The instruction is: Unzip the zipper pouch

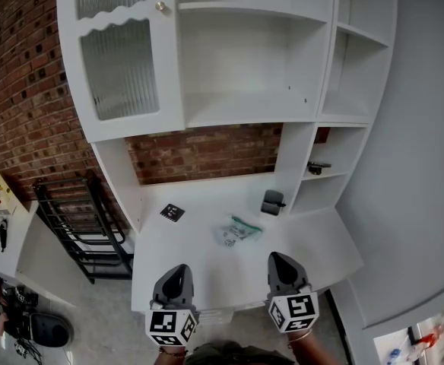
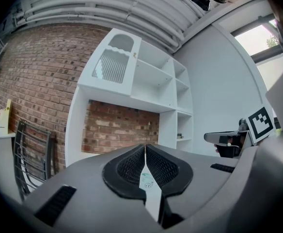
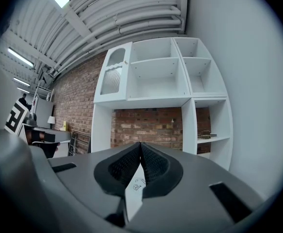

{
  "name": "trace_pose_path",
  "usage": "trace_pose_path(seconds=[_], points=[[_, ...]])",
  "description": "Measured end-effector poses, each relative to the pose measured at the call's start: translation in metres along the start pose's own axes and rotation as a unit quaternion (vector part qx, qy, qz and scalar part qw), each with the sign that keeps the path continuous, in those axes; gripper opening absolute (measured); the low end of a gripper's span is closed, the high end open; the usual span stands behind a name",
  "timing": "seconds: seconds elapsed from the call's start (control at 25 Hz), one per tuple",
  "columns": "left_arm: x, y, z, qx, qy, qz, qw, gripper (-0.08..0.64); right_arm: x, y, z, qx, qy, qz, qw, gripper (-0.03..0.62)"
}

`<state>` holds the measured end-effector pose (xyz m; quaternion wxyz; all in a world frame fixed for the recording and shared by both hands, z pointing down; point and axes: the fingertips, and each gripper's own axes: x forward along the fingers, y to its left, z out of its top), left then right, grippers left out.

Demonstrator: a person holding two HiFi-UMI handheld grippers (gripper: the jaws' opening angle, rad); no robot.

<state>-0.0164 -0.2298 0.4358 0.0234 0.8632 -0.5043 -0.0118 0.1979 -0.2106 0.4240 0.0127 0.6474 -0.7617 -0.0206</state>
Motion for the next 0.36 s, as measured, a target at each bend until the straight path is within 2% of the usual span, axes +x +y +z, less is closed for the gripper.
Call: trace_pose_path(seconds=[0.36], points=[[0.0038, 0.003, -0.0023, 0.001, 0.005, 0.004, 1.0, 0.011, 0.0065, -0.0013, -0.0035, -0.004, 0.005, 0.004, 1.0, 0.001]])
